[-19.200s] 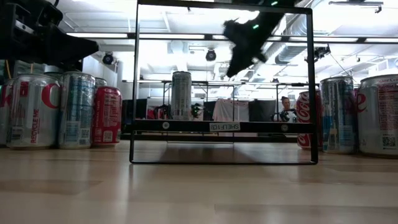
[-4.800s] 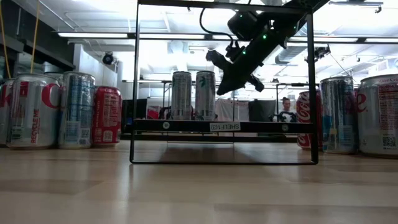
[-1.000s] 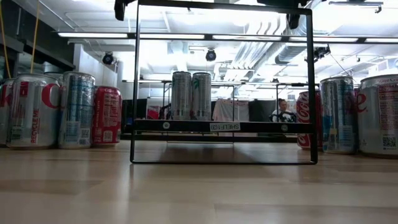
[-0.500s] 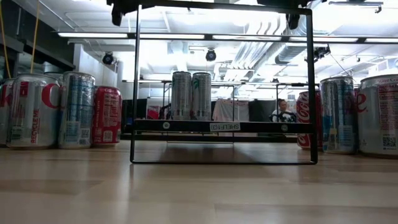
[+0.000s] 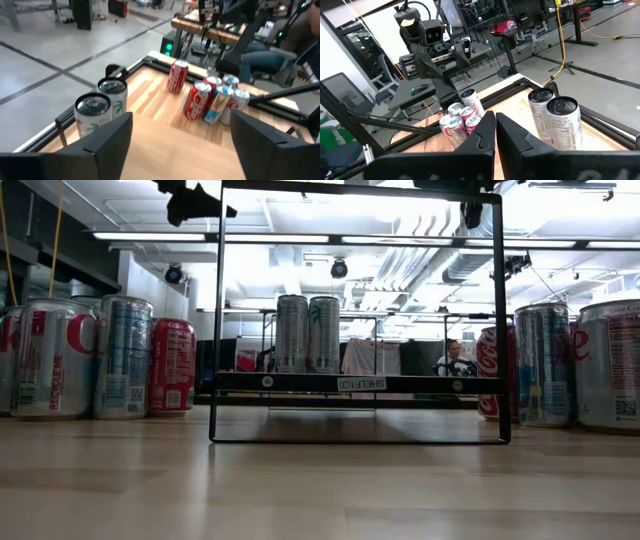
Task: Place canned beverage on shelf
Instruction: Put the white/pink soda can on the shelf aligned with the other white/pink soda cans
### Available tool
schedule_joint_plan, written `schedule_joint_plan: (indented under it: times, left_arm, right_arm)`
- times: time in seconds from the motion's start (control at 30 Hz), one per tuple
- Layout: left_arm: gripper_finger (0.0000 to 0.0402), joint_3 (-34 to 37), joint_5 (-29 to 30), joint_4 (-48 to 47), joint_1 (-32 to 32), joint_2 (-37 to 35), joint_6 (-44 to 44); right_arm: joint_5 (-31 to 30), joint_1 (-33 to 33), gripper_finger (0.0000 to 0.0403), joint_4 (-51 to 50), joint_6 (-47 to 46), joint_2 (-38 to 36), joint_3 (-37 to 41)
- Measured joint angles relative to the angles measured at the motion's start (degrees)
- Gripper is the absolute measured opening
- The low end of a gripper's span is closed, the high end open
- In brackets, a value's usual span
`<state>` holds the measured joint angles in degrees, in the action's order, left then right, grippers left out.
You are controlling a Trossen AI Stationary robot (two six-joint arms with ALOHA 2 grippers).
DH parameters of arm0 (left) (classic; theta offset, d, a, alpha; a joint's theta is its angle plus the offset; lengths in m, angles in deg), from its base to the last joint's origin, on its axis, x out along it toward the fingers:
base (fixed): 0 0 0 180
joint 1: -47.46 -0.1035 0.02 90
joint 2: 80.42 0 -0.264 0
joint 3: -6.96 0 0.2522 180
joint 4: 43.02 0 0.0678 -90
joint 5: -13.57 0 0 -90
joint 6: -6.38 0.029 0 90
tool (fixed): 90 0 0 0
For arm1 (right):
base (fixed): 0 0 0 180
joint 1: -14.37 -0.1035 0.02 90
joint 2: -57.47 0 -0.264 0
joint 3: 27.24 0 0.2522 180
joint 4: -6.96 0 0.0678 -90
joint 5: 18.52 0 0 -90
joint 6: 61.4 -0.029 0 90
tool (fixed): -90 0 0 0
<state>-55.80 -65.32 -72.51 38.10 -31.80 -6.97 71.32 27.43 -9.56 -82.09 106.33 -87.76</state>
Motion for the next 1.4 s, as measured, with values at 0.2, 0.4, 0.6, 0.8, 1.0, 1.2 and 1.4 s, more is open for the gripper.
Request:
schedule_joint_plan:
  times: [0.2, 0.4, 0.6, 0.8, 1.0, 1.2, 1.4]
  left_arm:
    - [0.0322, -5.1, 1.4, -8.6, -1.3, 1.4, -1.5]
    - [0.0324, -16.6, 3.0, -36.0, -6.5, 7.3, -14.6]
    - [0.0322, -19.0, 1.3, -63.9, -8.2, 12.0, -27.5]
    - [0.0322, -15.0, 1.5, -68.9, -7.3, 12.2, -33.5]
    - [0.0322, -10.9, 3.8, -69.0, -8.2, 12.1, -35.1]
    - [0.0321, -7.6, 5.5, -68.6, -10.1, 12.1, -36.9]
    - [0.0321, -5.6, 4.4, -65.8, -12.3, 12.1, -34.5]
  right_arm:
    - [0.0, 0.0, 0.0001, 0.0, -0.4, 0.0, 0.0]
    - [0.0, 0.0, 0.0001, -0.3, -1.5, 0.0, 0.0]
    - [0.0, 0.0, 0.0001, -0.9, -1.4, 0.0, 0.0]
    - [0.0, 0.0, 0.0001, -0.9, -1.4, 0.7, -0.1]
    - [-0.1, 0.0, 0.0001, -1.2, -1.5, 1.4, -0.1]
    - [-0.1, 0.0, 0.0001, -1.4, -1.8, 1.5, -0.1]
    - [-0.1, 0.0, 0.0001, -1.4, -1.8, 1.5, -0.1]
